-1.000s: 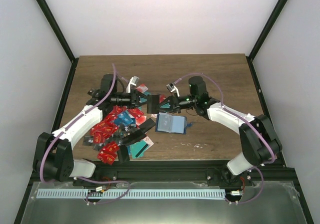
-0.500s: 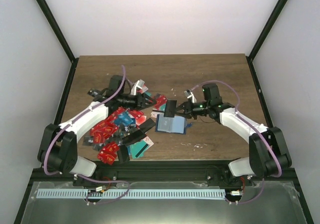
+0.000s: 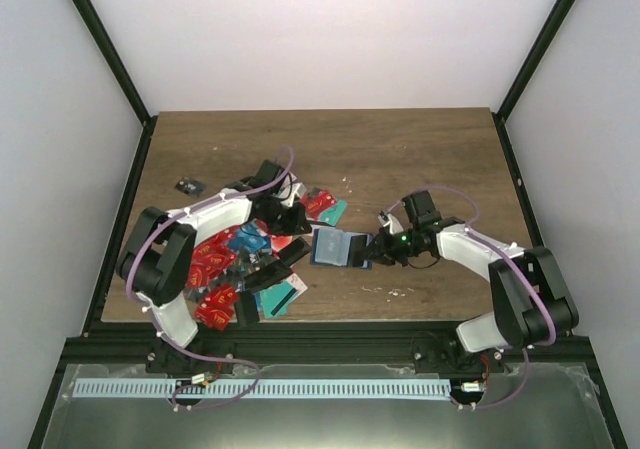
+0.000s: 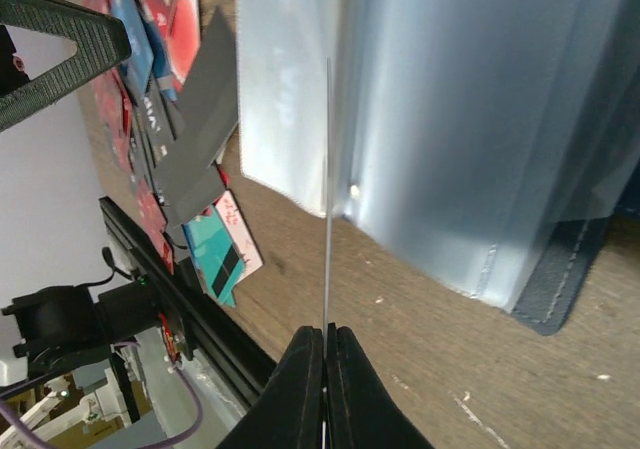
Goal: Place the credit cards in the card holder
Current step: Insert the credit card into the card holder.
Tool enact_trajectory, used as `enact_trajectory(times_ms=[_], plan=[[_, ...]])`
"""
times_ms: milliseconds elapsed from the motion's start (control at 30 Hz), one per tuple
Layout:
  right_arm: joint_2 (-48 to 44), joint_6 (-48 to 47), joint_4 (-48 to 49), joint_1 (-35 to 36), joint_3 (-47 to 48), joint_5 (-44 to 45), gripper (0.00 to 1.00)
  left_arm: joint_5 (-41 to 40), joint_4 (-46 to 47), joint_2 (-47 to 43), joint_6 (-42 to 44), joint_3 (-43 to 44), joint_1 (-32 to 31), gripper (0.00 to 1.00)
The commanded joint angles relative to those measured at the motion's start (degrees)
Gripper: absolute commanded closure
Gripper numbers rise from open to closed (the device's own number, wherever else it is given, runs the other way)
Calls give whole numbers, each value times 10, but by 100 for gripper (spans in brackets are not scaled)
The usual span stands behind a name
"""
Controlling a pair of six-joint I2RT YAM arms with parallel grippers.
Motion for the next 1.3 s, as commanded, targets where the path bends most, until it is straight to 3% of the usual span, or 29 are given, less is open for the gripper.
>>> enact_trajectory(times_ms=[0, 467, 1267], plan=[[26, -14, 21, -4, 2, 16, 99, -48, -43, 29, 22, 27, -3, 94], [117, -20, 81, -4, 46, -29, 99, -57, -57, 94, 31, 44, -17, 96], [187, -9, 164, -4, 54, -102, 99, -46, -50, 111, 11, 43, -34, 96]])
